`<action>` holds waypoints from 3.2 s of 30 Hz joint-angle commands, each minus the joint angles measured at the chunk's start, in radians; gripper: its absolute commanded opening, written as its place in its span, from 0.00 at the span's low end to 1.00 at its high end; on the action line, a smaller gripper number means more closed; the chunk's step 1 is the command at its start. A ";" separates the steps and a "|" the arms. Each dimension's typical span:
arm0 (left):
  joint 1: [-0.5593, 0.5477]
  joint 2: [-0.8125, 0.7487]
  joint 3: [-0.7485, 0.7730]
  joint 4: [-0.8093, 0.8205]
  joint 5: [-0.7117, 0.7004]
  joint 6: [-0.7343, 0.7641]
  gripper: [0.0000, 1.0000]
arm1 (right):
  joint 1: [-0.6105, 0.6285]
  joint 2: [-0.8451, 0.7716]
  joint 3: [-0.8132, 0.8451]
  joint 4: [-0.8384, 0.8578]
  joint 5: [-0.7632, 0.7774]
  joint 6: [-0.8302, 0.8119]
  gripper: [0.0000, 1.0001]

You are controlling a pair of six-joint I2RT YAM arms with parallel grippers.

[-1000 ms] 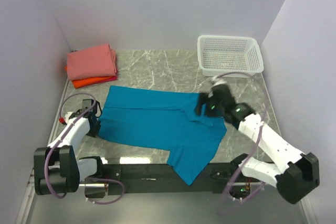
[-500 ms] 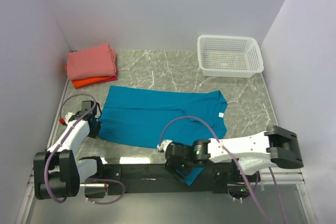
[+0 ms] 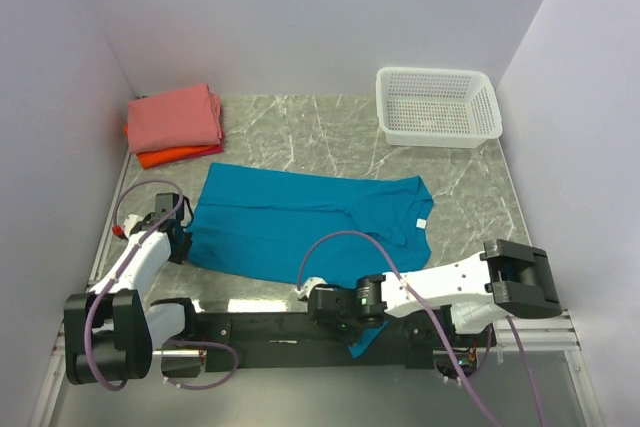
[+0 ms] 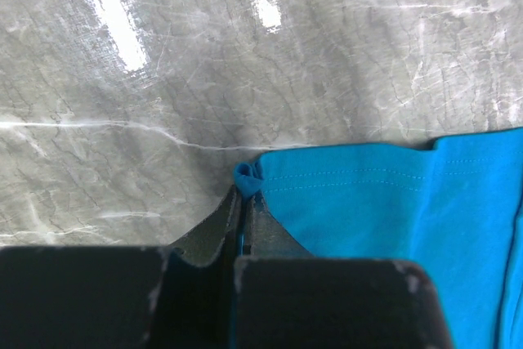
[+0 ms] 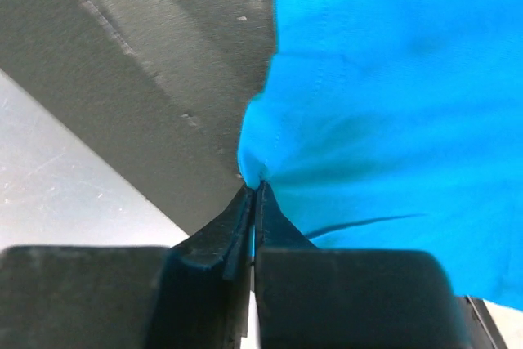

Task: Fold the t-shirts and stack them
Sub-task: Fold the tshirt

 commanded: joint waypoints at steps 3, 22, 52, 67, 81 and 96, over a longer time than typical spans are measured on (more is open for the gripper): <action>0.001 -0.006 0.015 -0.022 0.035 0.020 0.01 | -0.013 0.010 0.033 -0.126 0.172 0.032 0.00; 0.001 -0.019 0.205 -0.065 0.053 0.032 0.01 | -0.654 -0.309 0.111 -0.195 -0.006 -0.134 0.00; 0.000 0.380 0.495 0.128 0.084 0.058 0.01 | -0.982 -0.061 0.433 -0.088 0.183 -0.319 0.00; 0.000 0.417 0.647 0.044 0.048 0.117 0.99 | -1.084 0.304 0.679 0.017 0.390 -0.336 0.48; -0.150 0.391 0.628 0.138 0.128 0.233 0.99 | -1.082 -0.072 0.147 0.204 0.006 -0.005 0.78; -0.229 0.525 0.390 0.139 0.249 0.290 0.99 | -1.067 0.411 0.408 0.215 -0.052 -0.020 0.78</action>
